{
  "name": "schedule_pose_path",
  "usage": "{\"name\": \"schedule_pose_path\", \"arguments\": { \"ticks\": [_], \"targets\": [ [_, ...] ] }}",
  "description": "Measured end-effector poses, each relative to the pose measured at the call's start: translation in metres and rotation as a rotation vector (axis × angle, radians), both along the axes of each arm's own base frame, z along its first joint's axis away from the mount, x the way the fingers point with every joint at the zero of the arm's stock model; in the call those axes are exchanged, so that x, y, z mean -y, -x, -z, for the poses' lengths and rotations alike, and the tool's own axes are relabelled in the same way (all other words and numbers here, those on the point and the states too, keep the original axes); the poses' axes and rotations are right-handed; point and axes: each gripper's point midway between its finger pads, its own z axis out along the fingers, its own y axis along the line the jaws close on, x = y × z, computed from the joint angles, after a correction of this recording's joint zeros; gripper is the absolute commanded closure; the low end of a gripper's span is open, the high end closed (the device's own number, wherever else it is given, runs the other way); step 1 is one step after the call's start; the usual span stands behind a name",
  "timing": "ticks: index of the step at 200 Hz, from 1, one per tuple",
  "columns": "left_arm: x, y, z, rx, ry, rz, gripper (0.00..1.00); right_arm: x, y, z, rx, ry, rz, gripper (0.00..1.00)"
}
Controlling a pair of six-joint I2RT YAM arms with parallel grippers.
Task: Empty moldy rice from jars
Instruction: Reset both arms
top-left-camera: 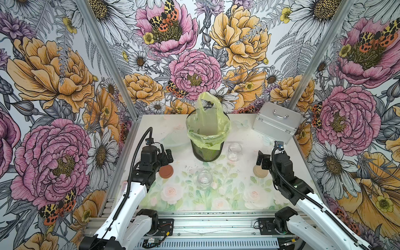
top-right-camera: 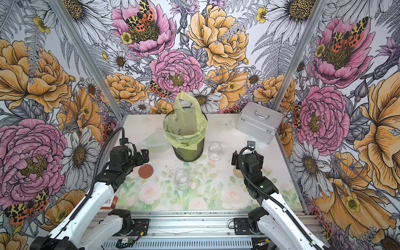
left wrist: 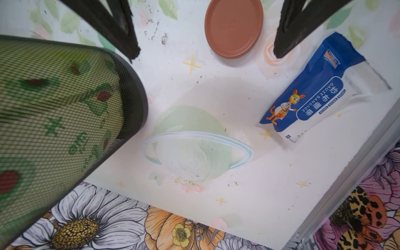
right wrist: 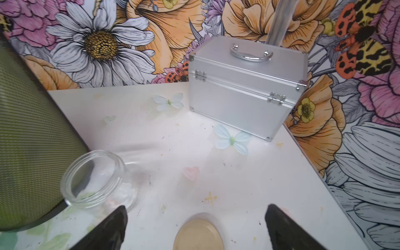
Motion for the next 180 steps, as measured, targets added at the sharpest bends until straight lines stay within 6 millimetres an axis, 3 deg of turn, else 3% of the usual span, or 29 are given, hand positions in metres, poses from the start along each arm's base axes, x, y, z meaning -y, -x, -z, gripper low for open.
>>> {"name": "schedule_pose_path", "arguments": {
  "ticks": [45, 112, 180],
  "targets": [
    [-0.025, -0.021, 0.013, 0.048, -0.020, -0.078, 0.01, 0.047, -0.034, 0.037, -0.043, -0.067, 0.095, 0.00],
    [-0.062, -0.049, 0.029, 0.130, -0.063, -0.147, 0.01, 0.064, -0.055, 0.083, -0.018, -0.049, 0.098, 0.00],
    [-0.064, -0.080, 0.056, 0.177, -0.118, -0.087, 0.01, 0.065, -0.077, 0.079, 0.073, -0.016, 0.068, 0.00]
  ]
}}
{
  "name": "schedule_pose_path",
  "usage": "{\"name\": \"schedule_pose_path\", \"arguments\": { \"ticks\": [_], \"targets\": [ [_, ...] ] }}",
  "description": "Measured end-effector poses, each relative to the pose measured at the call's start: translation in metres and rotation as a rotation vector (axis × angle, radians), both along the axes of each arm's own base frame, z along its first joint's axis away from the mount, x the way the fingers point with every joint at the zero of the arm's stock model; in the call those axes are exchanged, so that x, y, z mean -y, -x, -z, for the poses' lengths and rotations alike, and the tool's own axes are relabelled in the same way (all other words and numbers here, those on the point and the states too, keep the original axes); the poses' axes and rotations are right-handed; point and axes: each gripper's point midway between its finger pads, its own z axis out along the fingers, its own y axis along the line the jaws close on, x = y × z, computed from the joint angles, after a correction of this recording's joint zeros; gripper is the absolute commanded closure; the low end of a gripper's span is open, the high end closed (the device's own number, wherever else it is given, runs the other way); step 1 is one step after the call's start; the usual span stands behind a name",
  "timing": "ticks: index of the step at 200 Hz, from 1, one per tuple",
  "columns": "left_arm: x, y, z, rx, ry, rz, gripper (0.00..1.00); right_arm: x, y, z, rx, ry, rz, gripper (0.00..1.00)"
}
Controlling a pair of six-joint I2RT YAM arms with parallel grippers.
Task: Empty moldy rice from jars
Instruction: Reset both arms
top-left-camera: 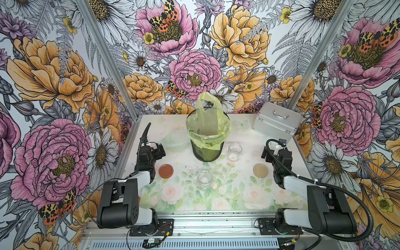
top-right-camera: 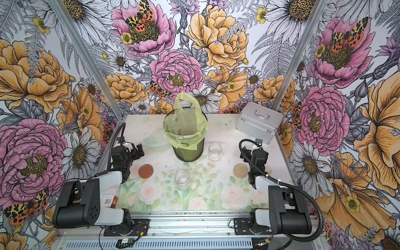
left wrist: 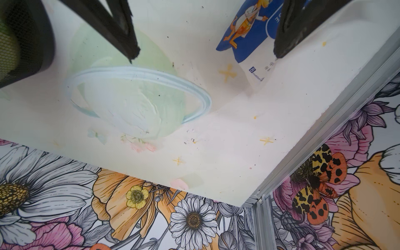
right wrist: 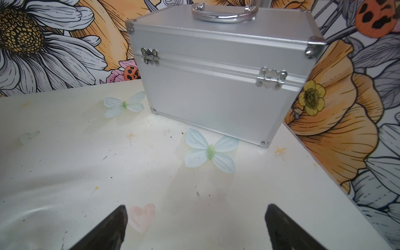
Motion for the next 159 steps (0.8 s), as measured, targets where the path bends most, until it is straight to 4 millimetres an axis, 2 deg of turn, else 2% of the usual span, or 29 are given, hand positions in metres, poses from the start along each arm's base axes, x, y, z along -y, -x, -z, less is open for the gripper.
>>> {"name": "schedule_pose_path", "arguments": {
  "ticks": [26, 43, 69, 82, 109, 159],
  "targets": [
    [0.007, -0.008, -0.005, 0.058, -0.030, 0.043, 0.01, 0.000, -0.008, 0.002, 0.025, 0.006, -0.012, 0.00],
    [0.018, -0.014, -0.006, 0.090, -0.063, 0.084, 0.01, -0.001, -0.014, 0.006, 0.052, 0.009, -0.022, 0.00],
    [0.030, -0.009, 0.009, 0.083, -0.084, 0.122, 0.01, -0.003, -0.015, 0.022, 0.027, 0.010, -0.033, 0.00],
    [0.033, -0.008, 0.011, 0.084, -0.099, 0.130, 0.01, -0.005, -0.016, 0.021, 0.028, 0.015, -0.039, 0.00],
    [0.037, -0.011, 0.000, 0.125, -0.129, 0.135, 0.01, -0.006, -0.019, 0.016, 0.044, 0.024, -0.044, 0.00],
    [0.036, -0.013, -0.005, 0.144, -0.139, 0.129, 0.01, -0.007, -0.020, 0.014, 0.048, 0.031, -0.051, 0.00]
  ]
}}
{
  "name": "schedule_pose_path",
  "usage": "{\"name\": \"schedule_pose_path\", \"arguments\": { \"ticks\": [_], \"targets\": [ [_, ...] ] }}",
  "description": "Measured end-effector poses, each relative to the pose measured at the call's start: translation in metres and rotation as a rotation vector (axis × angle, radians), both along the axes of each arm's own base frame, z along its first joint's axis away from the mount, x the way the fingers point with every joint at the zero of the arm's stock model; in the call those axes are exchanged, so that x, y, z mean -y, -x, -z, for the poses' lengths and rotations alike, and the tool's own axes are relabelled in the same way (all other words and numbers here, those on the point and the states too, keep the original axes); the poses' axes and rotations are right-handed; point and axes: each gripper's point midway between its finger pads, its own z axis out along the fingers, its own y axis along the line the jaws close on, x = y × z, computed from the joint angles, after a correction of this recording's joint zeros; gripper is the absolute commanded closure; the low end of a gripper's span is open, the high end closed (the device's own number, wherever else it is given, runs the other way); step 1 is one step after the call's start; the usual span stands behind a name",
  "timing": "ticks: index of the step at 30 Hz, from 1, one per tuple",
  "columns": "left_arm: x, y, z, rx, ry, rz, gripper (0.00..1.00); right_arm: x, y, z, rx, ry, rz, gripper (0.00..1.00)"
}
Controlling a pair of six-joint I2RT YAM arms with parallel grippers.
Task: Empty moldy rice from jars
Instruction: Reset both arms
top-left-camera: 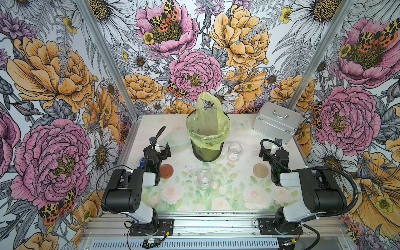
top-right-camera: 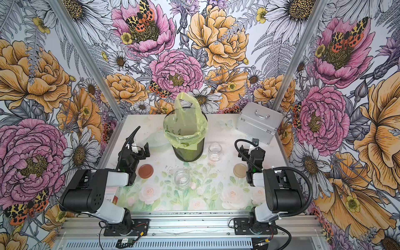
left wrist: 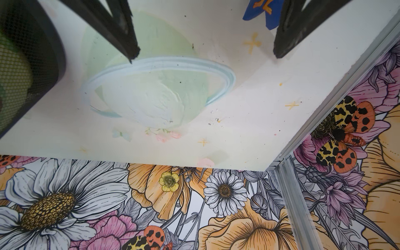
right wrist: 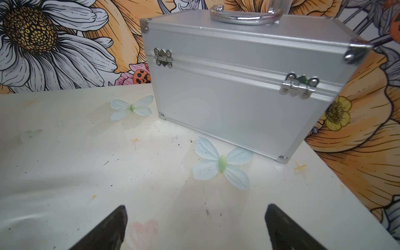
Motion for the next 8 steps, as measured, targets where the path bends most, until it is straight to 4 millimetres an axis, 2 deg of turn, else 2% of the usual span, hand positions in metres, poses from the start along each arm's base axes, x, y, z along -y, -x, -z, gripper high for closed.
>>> {"name": "schedule_pose_path", "arguments": {
  "ticks": [8],
  "targets": [
    [-0.0005, 0.0000, 0.0001, 0.000, 0.001, 0.001, 0.01, -0.0001, 0.0000, 0.0000, 0.000, 0.001, -0.001, 0.00]
  ]
}}
